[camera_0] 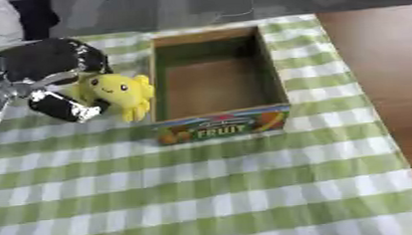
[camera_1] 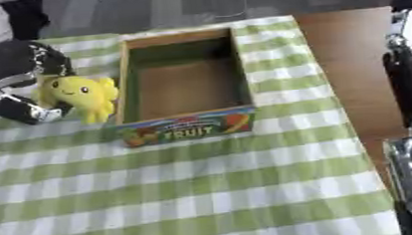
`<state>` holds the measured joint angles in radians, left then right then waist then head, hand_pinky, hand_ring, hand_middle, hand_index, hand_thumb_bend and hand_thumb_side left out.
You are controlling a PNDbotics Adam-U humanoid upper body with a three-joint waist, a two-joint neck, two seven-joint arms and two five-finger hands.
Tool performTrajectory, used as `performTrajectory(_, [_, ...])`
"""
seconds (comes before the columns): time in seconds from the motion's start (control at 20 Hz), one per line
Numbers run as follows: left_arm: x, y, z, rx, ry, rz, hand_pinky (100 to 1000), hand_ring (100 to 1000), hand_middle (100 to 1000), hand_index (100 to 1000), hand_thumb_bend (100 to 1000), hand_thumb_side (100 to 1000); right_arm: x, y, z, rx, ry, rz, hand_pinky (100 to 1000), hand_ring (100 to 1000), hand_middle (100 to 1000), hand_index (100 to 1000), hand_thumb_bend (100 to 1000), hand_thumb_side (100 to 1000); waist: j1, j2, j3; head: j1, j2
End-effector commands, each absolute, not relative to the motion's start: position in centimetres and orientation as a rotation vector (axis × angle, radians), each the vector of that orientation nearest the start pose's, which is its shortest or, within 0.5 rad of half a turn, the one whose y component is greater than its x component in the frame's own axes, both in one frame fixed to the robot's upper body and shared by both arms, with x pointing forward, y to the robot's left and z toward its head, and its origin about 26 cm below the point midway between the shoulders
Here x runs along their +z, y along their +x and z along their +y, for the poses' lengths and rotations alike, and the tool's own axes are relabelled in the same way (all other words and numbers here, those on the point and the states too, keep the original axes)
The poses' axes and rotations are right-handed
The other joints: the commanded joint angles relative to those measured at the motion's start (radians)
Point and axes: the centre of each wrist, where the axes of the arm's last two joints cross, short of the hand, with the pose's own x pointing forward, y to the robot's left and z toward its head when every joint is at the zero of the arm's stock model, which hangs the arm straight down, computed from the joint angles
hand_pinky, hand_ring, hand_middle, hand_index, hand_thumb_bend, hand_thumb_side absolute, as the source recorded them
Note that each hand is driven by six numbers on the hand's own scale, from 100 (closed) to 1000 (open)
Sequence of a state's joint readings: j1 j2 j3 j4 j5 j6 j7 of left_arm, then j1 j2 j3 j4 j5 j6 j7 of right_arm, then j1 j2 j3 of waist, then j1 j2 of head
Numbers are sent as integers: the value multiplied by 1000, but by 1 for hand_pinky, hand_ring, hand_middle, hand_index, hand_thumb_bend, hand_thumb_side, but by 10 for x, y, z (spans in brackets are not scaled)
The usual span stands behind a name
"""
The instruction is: Pick up objects on the table and place them in the box.
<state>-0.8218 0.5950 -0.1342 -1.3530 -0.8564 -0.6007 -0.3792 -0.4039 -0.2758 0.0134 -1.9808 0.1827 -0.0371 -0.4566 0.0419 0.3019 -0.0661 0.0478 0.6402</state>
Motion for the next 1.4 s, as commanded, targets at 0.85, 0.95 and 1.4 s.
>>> performTrajectory(0.85, [277, 464, 260, 2108, -1507, 2305, 718, 640, 527, 691, 100, 441, 237, 309, -229, -113, -420, -2549, 803, 884, 555, 845, 100, 568, -16, 2, -49, 82, -31])
performTrajectory(0.95, [278, 466, 257, 2072, -1516, 2310, 717, 634, 525, 690, 100, 449, 239, 310, -227, -115, -407, -2556, 803, 884, 555, 845, 100, 566, -16, 6, -57, 90, -35])
performTrajectory(1.4, [281, 473, 245, 1804, -1502, 2397, 711, 629, 521, 690, 100, 483, 241, 310, -222, -130, -364, -2570, 803, 884, 557, 845, 100, 559, -15, 12, -81, 120, -41])
